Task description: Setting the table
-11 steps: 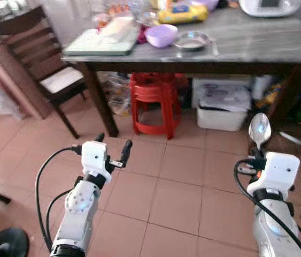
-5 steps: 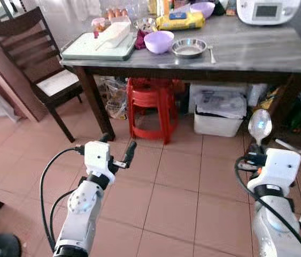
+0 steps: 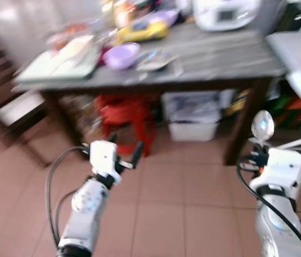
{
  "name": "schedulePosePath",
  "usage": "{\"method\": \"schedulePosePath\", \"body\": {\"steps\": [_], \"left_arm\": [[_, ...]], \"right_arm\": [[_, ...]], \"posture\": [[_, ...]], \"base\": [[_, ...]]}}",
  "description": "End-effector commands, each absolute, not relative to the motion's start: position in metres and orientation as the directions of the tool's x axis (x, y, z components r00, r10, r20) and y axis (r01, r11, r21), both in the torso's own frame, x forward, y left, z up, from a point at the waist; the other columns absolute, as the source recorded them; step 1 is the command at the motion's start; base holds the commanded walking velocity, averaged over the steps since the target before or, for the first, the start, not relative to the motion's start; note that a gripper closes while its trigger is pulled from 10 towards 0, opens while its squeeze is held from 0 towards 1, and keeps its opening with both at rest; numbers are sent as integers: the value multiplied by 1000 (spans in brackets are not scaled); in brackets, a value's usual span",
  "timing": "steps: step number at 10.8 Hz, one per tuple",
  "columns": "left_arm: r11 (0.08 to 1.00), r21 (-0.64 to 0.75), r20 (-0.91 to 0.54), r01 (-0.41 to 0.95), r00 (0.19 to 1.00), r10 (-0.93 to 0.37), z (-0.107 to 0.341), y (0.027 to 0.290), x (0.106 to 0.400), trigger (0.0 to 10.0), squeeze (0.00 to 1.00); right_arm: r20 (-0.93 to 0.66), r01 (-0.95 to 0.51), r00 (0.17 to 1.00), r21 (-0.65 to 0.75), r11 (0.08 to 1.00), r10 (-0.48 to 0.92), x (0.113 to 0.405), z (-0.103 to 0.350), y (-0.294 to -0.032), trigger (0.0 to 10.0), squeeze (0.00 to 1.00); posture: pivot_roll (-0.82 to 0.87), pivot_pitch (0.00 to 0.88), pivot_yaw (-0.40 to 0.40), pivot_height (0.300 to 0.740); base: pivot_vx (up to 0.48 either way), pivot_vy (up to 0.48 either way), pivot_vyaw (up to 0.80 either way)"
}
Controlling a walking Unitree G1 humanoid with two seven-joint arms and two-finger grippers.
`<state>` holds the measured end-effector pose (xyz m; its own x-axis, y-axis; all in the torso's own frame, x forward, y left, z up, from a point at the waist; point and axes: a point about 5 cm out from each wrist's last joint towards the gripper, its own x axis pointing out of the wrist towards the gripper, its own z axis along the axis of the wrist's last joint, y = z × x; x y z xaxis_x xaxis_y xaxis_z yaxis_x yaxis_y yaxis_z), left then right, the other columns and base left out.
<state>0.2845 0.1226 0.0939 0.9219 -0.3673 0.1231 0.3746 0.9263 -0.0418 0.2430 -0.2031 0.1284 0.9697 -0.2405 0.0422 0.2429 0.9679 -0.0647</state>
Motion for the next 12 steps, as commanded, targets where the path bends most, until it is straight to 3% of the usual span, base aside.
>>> {"method": "schedulePosePath", "body": {"steps": [1,10,12], "left_arm": [[933,-32,109,357,930,-352,93,130,285,10000,0],[929,-31,97,368,927,-363,92,128,285,10000,0],[929,-26,94,370,926,-366,92,129,285,10000,0]], "right_arm": [[46,220,975,-49,974,-218,244,129,-196,10000,0],[55,184,982,-91,979,-180,245,129,-189,10000,0],[55,180,983,-111,977,-175,246,129,-188,10000,0]], "posture": [[-145,57,131,740],[-142,67,138,740],[-140,66,141,740]], "base": [[368,0,-625],[353,0,-67],[337,0,800]]}}
